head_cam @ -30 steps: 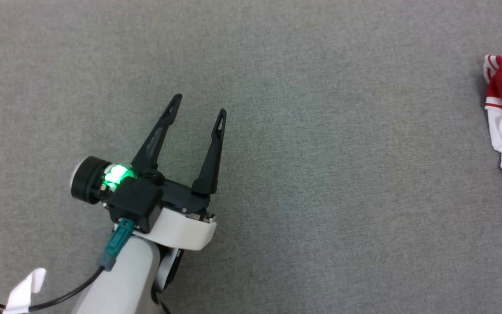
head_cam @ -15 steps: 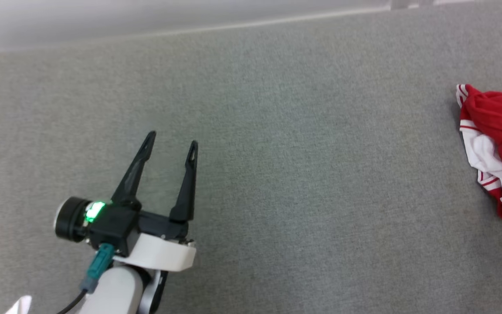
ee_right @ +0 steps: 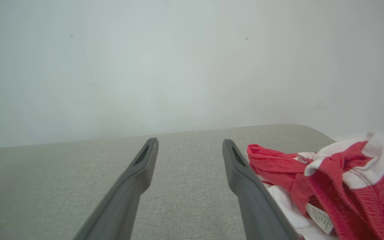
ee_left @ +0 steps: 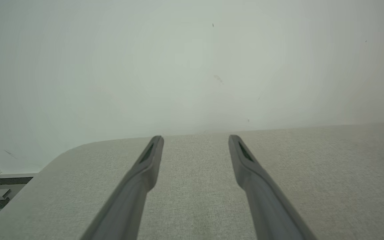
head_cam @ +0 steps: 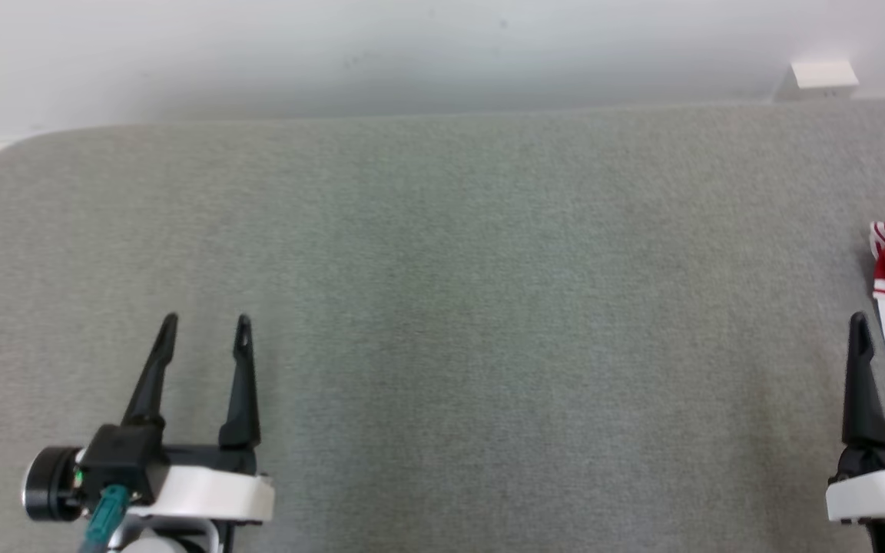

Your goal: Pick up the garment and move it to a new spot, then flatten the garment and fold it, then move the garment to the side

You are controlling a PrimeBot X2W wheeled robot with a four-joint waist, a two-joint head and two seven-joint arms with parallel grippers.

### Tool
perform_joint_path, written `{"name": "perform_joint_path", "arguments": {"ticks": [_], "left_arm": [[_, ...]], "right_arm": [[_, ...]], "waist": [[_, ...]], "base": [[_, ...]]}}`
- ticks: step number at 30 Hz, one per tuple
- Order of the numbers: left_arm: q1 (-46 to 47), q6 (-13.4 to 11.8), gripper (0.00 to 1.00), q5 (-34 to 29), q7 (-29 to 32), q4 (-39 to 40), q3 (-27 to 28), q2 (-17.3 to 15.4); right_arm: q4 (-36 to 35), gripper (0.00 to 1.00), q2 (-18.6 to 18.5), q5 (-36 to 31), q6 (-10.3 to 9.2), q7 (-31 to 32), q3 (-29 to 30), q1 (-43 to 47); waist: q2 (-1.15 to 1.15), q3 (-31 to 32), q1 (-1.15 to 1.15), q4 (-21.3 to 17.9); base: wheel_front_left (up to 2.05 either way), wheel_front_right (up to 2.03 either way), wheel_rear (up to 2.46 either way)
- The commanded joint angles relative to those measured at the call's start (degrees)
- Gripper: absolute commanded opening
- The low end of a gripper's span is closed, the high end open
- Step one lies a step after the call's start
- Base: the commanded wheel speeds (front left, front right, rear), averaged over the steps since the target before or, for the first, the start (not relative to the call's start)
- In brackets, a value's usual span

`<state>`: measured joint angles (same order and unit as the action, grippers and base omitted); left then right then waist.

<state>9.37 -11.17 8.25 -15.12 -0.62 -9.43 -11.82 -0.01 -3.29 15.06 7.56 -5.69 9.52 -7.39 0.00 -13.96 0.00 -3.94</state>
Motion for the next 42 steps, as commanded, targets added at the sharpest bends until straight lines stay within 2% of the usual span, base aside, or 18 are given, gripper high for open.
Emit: {"name": "perform_joint_path", "arguments": {"ticks": [1,8,24,42], "left_arm": [[-1.3,-0.1,1.00,0.4,0.0,0.1,0.4,-0.3],[-5.6,0.2,1.00,0.7,0.0,-0.3,0.2,-0.3],[-8.8,1.8,1.00,2.0,0.2,-4.2,-1.2,-1.0],[-7.7,1.9,1.00,3.1,0.6,-6.5,-1.4,-1.6]], "right_arm": [[-1.0,1.00,0.1,-0.6,-0.17,0.6,-0.2,1.4],[-4.7,1.00,0.4,-0.9,-0.17,4.1,-1.5,6.0],[-10.1,1.00,0.4,0.0,-0.17,7.4,-6.0,14.7],[-11.9,1.00,0.4,-0.3,-0.17,8.4,-7.2,16.5]], "waist": [[0.00,1.7,0.00,1.7],[0.00,5.2,0.00,3.2],[0.00,11.7,0.00,1.9],[0.00,12.2,0.00,1.7]], "base": [[0.00,0.00,0.00],[0.00,0.00,0.00],[0.00,0.00,0.00],[0.00,0.00,0.00]]}}
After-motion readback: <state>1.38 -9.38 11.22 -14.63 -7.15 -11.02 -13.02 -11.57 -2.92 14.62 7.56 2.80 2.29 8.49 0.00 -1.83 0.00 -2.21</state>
